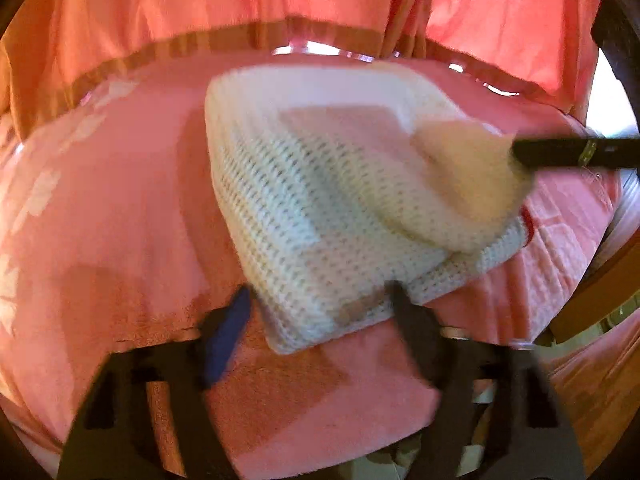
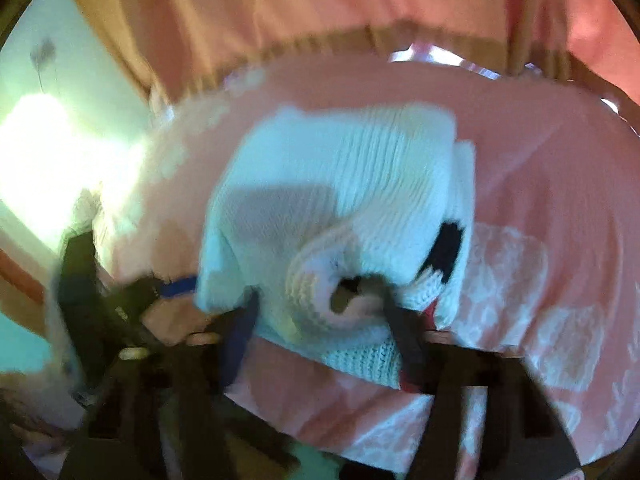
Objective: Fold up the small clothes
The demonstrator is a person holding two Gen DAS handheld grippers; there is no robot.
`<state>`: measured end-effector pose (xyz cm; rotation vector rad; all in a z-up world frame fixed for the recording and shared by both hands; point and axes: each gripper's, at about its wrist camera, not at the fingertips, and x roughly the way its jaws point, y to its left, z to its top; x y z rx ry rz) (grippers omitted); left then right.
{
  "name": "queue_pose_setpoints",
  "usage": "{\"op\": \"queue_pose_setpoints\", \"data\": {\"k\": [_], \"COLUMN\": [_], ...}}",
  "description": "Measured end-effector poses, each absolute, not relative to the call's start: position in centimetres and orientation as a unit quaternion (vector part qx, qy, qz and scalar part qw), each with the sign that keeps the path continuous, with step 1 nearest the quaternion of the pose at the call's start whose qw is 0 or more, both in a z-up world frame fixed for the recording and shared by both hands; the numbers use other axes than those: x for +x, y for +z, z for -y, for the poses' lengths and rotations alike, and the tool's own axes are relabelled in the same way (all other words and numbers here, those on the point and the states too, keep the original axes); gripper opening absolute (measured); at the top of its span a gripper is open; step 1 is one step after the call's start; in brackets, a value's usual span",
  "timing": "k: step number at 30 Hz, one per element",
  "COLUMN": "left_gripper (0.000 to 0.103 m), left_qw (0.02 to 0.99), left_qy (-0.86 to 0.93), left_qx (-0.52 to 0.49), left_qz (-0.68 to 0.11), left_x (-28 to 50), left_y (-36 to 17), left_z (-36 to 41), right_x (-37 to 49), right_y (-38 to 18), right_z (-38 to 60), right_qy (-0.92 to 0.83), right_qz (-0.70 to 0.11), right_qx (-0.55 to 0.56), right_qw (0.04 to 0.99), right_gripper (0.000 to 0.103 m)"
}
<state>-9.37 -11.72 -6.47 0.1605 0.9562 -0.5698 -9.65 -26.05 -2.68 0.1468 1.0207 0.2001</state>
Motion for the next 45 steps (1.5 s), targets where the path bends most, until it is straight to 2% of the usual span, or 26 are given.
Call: {"op": "queue_pose_setpoints", "data": {"k": [1,2,4,5,7,9,11,14,17,21,25,26,27,30,32,34,36,38,40,41,42,43,45], "left_gripper": [0.045,0.042,0.029,0.029,0.028,0.028,0.028,0.030,0.031,0.031,0.033,0.033,0.034,0.037,0.040,0.049,0.049,0.055,0.074,0.078,0.083,0.089,0.092], "left_qw": [0.842,0.837,0.834,0.834,0.831,0.828,0.829,0.827,0.828,0.836,0.842,0.843,0.843,0.845,0.845,0.845,0.843,0.845,0.852,0.857,0.863,0.866,0.862], "left_qy": [-0.271,-0.273,-0.272,-0.271,-0.274,-0.272,-0.271,-0.271,-0.272,-0.273,-0.265,-0.263,-0.264,-0.255,-0.248,-0.240,-0.236,-0.235,-0.235,-0.239,-0.241,-0.244,-0.253], "left_qx": [0.068,0.055,0.052,0.056,0.061,0.077,0.088,0.090,0.093,0.119,0.127,0.128,0.126,0.129,0.134,0.136,0.135,0.130,0.119,0.106,0.093,0.083,0.073], "left_qz": [-0.462,-0.472,-0.477,-0.477,-0.479,-0.484,-0.481,-0.484,-0.482,-0.462,-0.452,-0.452,-0.452,-0.452,-0.455,-0.458,-0.464,-0.463,-0.452,-0.443,-0.434,-0.428,-0.433], "left_x": [-9.2,-8.8,-8.6,-8.7,-8.9,-9.2,-9.5,-9.8,-10.3,-10.8,-11.2,-11.1,-11.1,-10.9,-10.5,-10.1,-9.7,-9.3,-8.4,-7.6,-6.6,-5.7,-3.4], "left_y": [-6.7,-6.9,-6.7,-6.7,-6.9,-7.4,-7.5,-7.1,-6.1,-4.5,-3.5,-3.4,-3.3,-3.4,-3.6,-4.0,-4.2,-3.5,-2.2,-1.2,-0.2,0.5,0.7], "left_z": [11.4,10.9,10.1,9.9,9.8,10.1,10.4,10.3,10.2,11.1,11.9,12.0,12.2,12.3,12.2,12.0,11.9,11.7,11.6,11.5,11.6,11.6,12.2], "right_x": [-9.4,-9.8,-11.4,-12.9,-14.1,-13.5,-13.1,-13.8,-14.8,-13.8,-10.6,-9.9,-9.1,-8.0,-8.2,-8.9,-9.2,-9.6,-9.3,-8.9,-8.3,-7.6,-5.7], "right_y": [-3.1,-3.0,-1.3,-0.2,-1.5,-6.4,-8.2,-6.2,-3.9,-0.6,-0.3,-0.8,-1.3,-4.3,-6.2,-6.3,-5.6,-4.1,-2.6,-1.9,-1.7,-1.7,-2.4], "right_z": [25.9,26.4,28.4,30.3,33.0,33.6,33.1,33.6,34.4,33.7,32.2,31.7,31.2,31.3,32.7,33.7,33.9,33.7,33.7,33.9,34.3,34.8,35.7], "right_qy": [0.093,0.086,0.078,0.070,0.057,0.007,0.005,0.023,0.025,0.020,0.020,0.023,0.028,0.013,0.004,0.010,0.007,0.006,0.001,-0.001,-0.003,-0.006,-0.012], "right_qz": [-0.499,-0.495,-0.464,-0.441,-0.448,-0.526,-0.553,-0.526,-0.492,-0.456,-0.456,-0.463,-0.470,-0.505,-0.524,-0.521,-0.516,-0.496,-0.476,-0.465,-0.460,-0.459,-0.460], "right_qx": [0.061,0.064,0.099,0.136,0.190,0.174,0.162,0.175,0.190,0.171,0.129,0.121,0.114,0.099,0.117,0.136,0.143,0.151,0.140,0.137,0.138,0.139,0.157], "right_qw": [0.859,0.862,0.877,0.884,0.872,0.833,0.818,0.832,0.849,0.873,0.880,0.878,0.875,0.857,0.844,0.842,0.845,0.855,0.868,0.875,0.877,0.877,0.874], "right_gripper": [0.011,0.011,0.010,0.010,0.010,0.010,0.012,0.022,0.023,0.036,0.035,0.030,0.017,0.000,0.000,0.000,0.000,0.010,0.024,0.037,0.043,0.043,0.049]}}
